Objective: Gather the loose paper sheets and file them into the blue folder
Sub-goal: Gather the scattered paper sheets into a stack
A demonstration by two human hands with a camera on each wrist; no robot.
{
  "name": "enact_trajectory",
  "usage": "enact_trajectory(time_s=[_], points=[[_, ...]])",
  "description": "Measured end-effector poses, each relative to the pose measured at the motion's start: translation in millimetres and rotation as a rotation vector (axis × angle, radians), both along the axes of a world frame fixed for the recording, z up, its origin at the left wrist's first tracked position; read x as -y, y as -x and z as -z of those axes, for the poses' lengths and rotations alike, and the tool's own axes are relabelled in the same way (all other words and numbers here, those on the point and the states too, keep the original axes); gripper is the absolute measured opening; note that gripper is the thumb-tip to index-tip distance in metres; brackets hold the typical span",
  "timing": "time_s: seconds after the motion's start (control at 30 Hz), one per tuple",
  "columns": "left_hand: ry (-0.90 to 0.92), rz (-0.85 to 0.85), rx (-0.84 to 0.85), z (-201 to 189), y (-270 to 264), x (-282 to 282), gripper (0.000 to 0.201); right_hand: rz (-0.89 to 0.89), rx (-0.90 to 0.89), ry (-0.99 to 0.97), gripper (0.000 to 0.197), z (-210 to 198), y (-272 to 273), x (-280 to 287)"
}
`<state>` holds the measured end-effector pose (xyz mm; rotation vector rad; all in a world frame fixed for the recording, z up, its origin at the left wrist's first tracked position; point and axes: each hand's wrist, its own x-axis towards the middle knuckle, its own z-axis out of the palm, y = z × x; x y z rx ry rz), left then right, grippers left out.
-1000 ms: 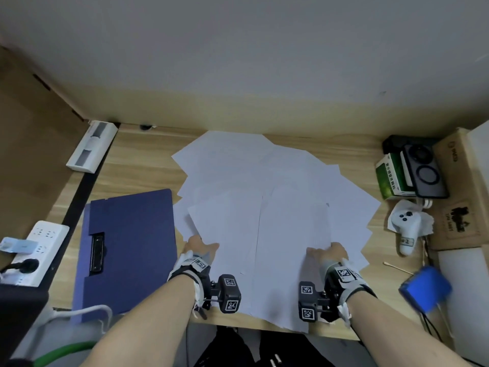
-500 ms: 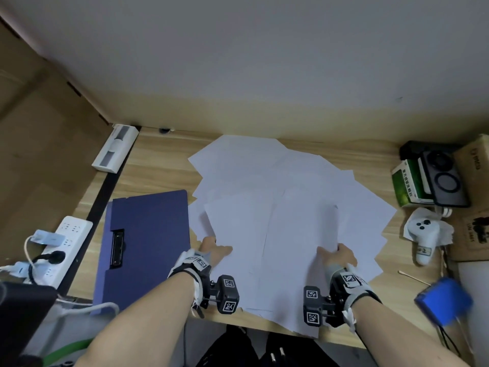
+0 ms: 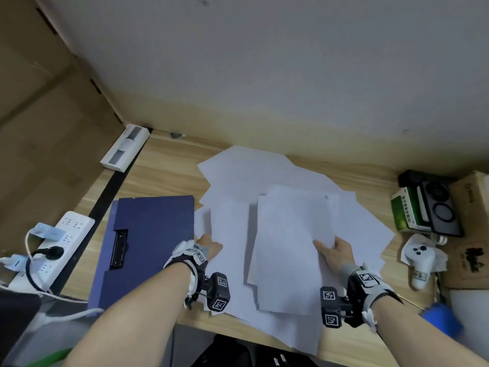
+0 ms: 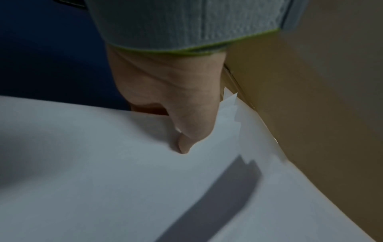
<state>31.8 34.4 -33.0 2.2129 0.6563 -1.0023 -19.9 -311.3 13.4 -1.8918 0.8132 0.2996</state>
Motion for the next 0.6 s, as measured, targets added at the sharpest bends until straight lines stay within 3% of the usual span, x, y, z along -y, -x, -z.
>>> enact_trajectory(time_s=[0.13,0.23,0.33,0.4,0.6], points=[[0.066,-0.059,0.082,3,10,12,0.026,-0.109,-0.104,0.113,0.033,17,4,-33],[-0.006,-0.121,0.138,-1,18,24,0.037,-0.108,-0.165,0.154,0.042,24,2,-69],[-0.2,0.106,0.156,0,27,28,0.05,-0.099,-0.173,0.181,0.054,37,-2,-96],[-0.234,0.165,0.182,1,31,26,0.053,-0.143,-0.233,0.168,0.056,42,-7,-106],[-0.026,-0.122,0.138,-14,29,23,0.059,-0.246,-0.23,0.231,0.039,39,-4,-111]])
